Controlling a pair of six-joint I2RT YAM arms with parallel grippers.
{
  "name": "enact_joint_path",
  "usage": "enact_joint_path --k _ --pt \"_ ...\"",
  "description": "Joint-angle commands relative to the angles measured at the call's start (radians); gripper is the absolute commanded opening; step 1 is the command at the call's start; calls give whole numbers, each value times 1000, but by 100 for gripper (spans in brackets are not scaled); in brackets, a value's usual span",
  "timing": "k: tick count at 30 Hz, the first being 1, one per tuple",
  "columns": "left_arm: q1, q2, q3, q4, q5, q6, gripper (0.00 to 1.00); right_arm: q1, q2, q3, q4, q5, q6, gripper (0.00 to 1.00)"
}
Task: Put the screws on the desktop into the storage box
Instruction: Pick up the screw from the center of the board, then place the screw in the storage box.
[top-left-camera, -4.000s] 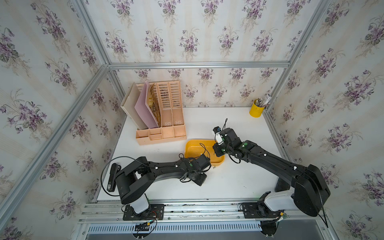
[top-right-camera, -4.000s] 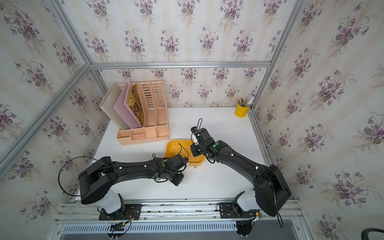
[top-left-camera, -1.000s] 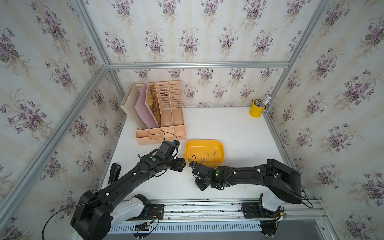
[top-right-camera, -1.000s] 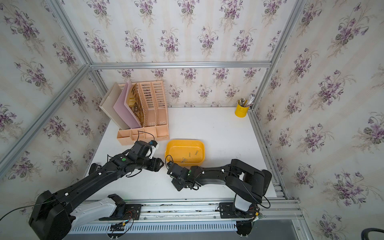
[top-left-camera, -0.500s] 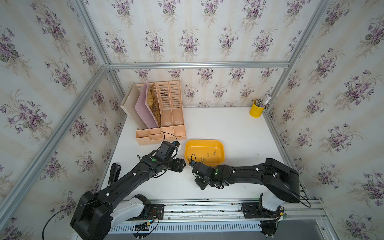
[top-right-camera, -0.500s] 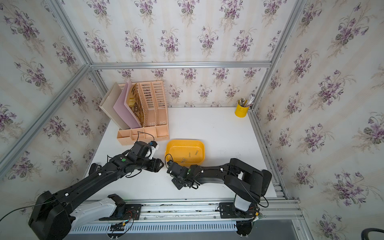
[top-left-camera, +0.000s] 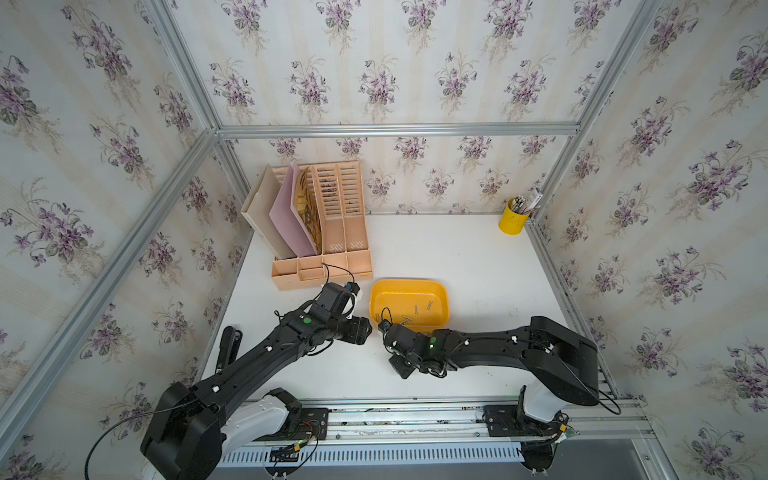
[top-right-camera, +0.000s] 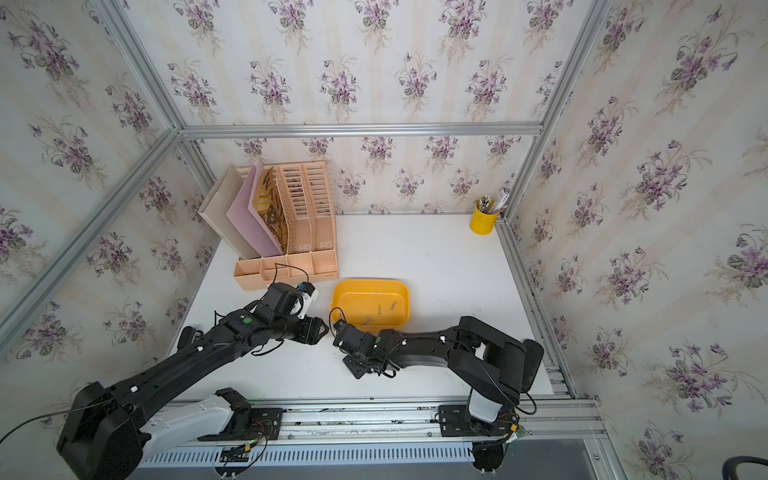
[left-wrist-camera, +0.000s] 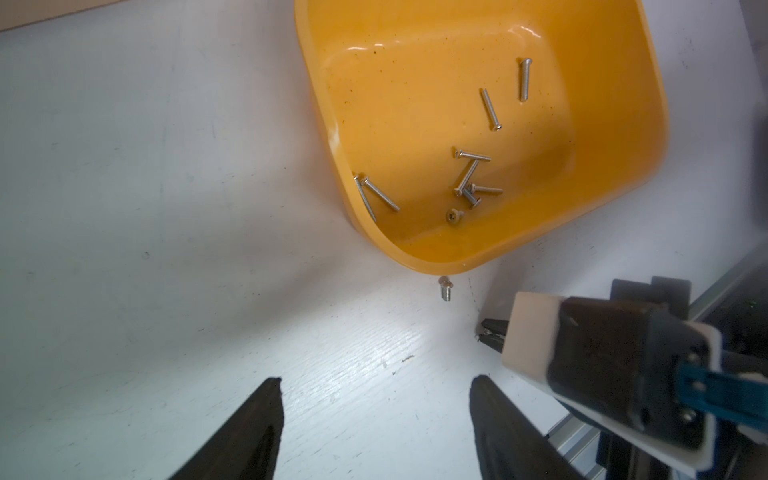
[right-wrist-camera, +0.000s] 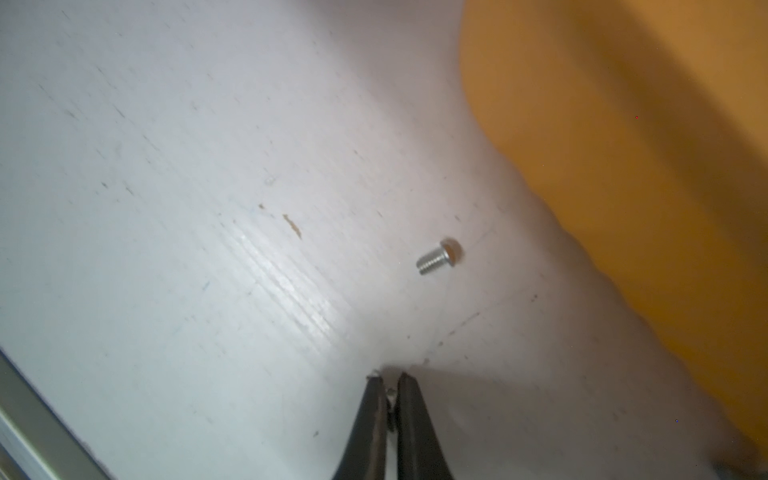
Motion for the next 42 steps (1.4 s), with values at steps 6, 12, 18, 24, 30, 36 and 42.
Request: enact_joint_path --k 6,12,18,24,30,36,42 --pt "1 -2 -5 8 24 3 74 -49 -128 83 -76 -27 -16 0" --pt "-6 16 -39 42 92 -24 71 -214 -219 167 -113 -67 -70 0" --pt "-116 10 -90 132 38 -114 68 -389 -108 229 -89 -162 -113 0" --pt "-267 123 -41 146 -101 -144 66 -401 7 251 -67 -144 -124 9" --pt "-323 219 -1 153 -179 -148 66 -402 19 217 -39 -144 -117 23" --pt "-367 333 33 182 -268 -158 60 -403 -12 205 -46 -117 -126 25" --pt "-382 372 45 203 -305 -158 58 -402 -71 176 -53 -101 -124 25"
